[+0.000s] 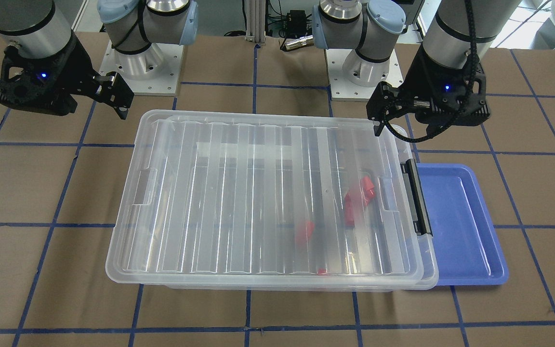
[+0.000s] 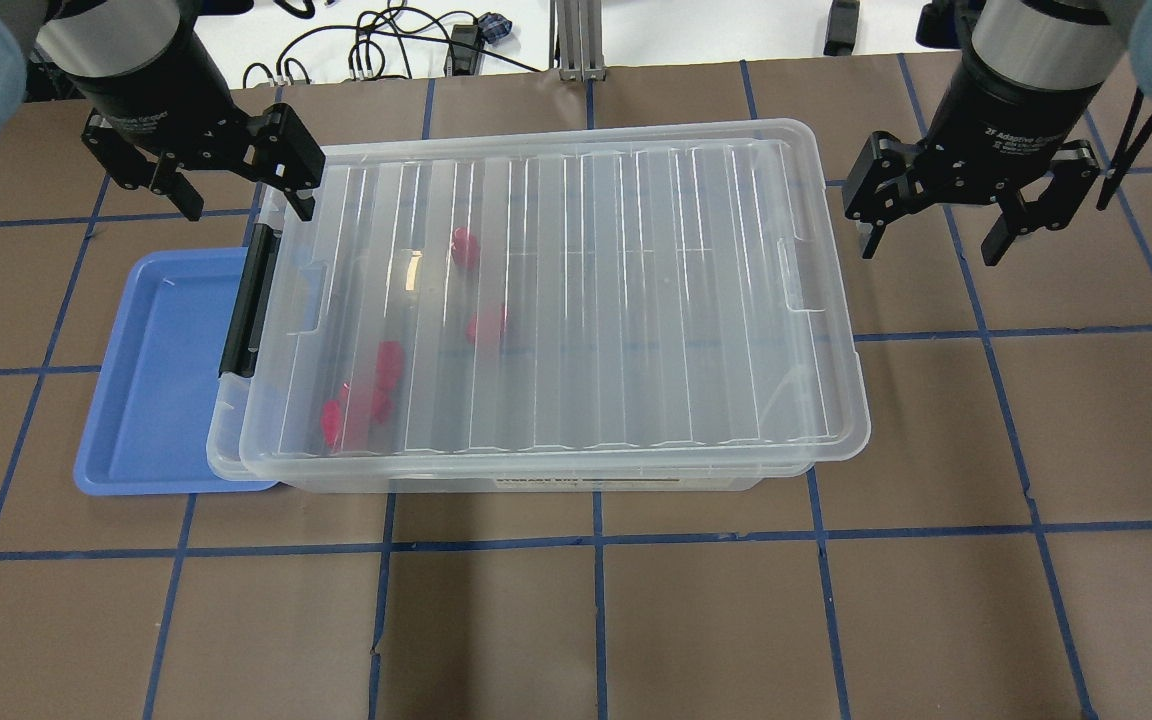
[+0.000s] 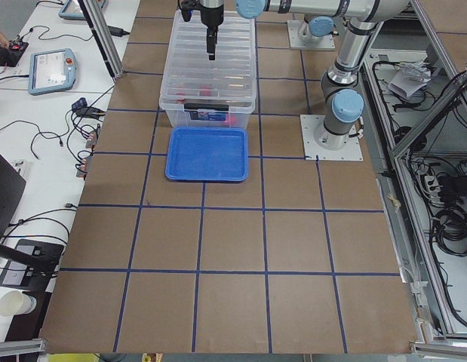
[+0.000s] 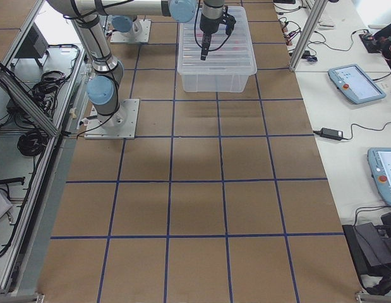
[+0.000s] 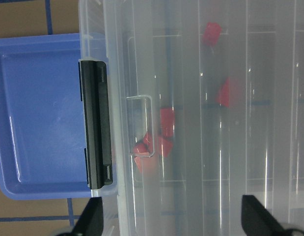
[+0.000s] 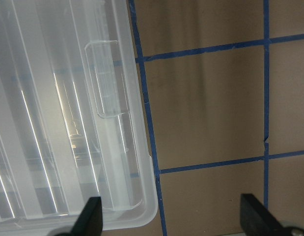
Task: Place red block in blue tray from box
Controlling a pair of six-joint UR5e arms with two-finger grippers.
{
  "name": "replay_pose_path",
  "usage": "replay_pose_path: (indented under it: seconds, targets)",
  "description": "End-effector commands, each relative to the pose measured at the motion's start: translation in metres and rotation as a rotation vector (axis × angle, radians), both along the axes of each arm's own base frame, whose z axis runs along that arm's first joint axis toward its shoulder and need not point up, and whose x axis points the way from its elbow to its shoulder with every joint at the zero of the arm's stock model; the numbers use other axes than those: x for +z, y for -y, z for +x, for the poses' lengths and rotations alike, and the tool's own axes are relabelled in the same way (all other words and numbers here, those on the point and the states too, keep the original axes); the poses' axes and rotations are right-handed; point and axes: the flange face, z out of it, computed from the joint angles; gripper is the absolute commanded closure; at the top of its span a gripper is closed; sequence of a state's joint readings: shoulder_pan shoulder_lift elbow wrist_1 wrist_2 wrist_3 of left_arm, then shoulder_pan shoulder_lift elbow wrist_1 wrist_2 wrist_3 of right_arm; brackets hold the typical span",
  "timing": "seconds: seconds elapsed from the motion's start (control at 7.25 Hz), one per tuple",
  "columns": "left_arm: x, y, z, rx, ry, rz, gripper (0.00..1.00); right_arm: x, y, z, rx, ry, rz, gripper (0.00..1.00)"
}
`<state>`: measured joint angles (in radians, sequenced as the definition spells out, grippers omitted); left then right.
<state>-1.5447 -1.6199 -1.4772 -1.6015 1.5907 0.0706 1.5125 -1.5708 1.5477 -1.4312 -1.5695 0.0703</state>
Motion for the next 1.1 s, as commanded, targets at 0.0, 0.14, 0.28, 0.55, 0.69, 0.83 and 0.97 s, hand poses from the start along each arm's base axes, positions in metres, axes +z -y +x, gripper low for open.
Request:
replay_pose_path:
  seconds: [0.0,0.14,0.28,0.55,0.69,0.83,0.97]
  targets:
    - [0.0,0.0,0.0,0.0,0.0,0.0,0.0,0.001,0.0,0.0,0.002,-0.003,-0.003,0.0]
    - [0.0,0.0,0.0,0.0,0.0,0.0,0.0,0.004,0.001,0.0,-0.001,0.003,-0.011,0.0]
    - [0.0,0.0,0.0,0.0,0.0,0.0,0.0,0.007,0.001,0.0,0.001,-0.001,-0.02,0.0]
    - [0.0,0.0,0.0,0.0,0.0,0.0,0.0,0.0,0.005,-0.001,-0.005,-0.004,-0.02,0.0]
    - [0.0,0.0,0.0,0.0,0.0,0.0,0.0,-0.005,0.008,0.0,0.0,0.009,-0.011,0.0]
    - [0.001,-0.001,0.0,0.0,0.0,-0.001,0.0,-0.026,0.021,0.0,0.0,0.01,0.03,0.0]
    - [0.0,0.0,0.0,0.0,0.0,0.0,0.0,-0.042,0.032,-0.002,-0.016,0.004,0.056,0.0]
